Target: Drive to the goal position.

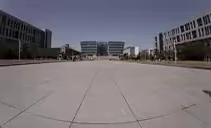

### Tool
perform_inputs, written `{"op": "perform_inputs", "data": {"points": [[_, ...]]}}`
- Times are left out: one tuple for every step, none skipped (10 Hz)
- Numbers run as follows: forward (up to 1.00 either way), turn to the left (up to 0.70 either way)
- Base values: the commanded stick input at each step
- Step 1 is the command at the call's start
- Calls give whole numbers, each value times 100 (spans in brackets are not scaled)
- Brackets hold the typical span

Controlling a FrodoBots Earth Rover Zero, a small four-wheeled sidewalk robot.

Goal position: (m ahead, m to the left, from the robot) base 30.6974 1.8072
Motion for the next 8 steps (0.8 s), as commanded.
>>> {"op": "perform_inputs", "data": {"points": [[100, 0], [100, 0], [100, 0], [100, 0], [100, 4], [100, 40], [100, 40], [100, 40]]}}
